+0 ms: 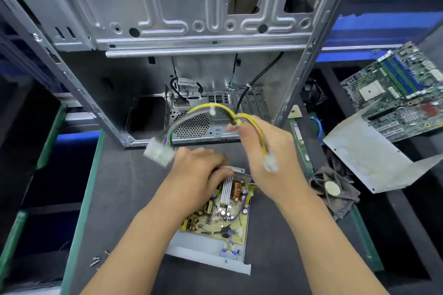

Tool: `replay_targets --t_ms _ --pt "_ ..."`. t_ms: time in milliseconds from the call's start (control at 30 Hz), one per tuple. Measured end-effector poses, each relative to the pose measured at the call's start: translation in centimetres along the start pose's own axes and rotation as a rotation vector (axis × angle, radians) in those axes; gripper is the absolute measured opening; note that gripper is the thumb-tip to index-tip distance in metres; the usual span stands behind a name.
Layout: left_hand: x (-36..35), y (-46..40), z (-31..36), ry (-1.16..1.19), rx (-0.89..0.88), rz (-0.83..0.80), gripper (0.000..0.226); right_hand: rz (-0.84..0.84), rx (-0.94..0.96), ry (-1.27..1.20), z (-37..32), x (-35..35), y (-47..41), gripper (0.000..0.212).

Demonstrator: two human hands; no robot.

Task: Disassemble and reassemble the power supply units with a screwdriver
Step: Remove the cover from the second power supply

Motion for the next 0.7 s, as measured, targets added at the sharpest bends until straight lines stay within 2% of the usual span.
replay_targets --t_ms 100,200,233,267,333,400,433,500,533,567,633,700 --pt "0.1 0.1 0.0 -0.020 -0.031 0.008 0.020 -0.290 -0.252 0.264 1.4 -1.5 -2.9 0.028" --pt "0.2 0.1 0.0 -0.036 -0.033 -0.008 0.025 -0.501 -0.408 0.295 2.2 -2.9 -5.0 0.022" --pt "0.3 0.1 0.1 -0.047 -0.036 -0.015 0.026 -0.541 -0.413 0.360 2.5 -3.0 -5.3 0.031" --pt "0.3 0.1 0.0 -0.054 -0.037 -0.020 0.027 -0.536 -0.405 0.433 2.8 -2.7 -5.2 0.036" --pt "0.3 0.1 0.0 -0.060 -0.041 -0.022 0.028 -0.397 -0.368 0.555 3.1 -0.9 -4.0 0.034" --pt "0.3 0.1 0.0 -0.079 -0.048 -0.016 0.028 -0.229 -0.438 0.513 3.5 1.3 -1.5 0.042" --pt "0.3 0.1 0.0 -0.080 -0.051 -0.011 0.027 -0.198 -0.539 0.428 3.6 2.2 0.1 0.045" --pt "0.2 0.1 0.1 -0.075 -0.056 0.012 0.026 -0.289 -0.759 0.239 3.8 2.8 2.5 0.045" --pt "0.2 0.1 0.1 -0.076 -0.054 0.023 0.025 -0.359 -0.807 0.169 4.0 2.5 3.1 0.042" --pt "0.2 0.1 0.0 -0.072 -0.051 0.029 0.024 -0.392 -0.821 0.120 4.4 2.2 3.2 0.036" --pt "0.1 0.1 0.1 -0.050 -0.047 0.030 0.022 -0.349 -0.831 0.052 5.1 1.7 2.4 0.021" --pt "0.2 0.0 -0.1 -0.028 -0.027 0.019 0.020 -0.313 -0.845 -0.001 5.5 0.9 1.4 0.016"
Point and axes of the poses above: each hand's wrist, its own y-axis away from the middle knuckle, its own x-axis out of the back of the hand, z = x × y, the point moved 3 cm from there along -y, towards the middle knuckle, and after that the axes turned 1 degree about -z, right-handed, at the moved point
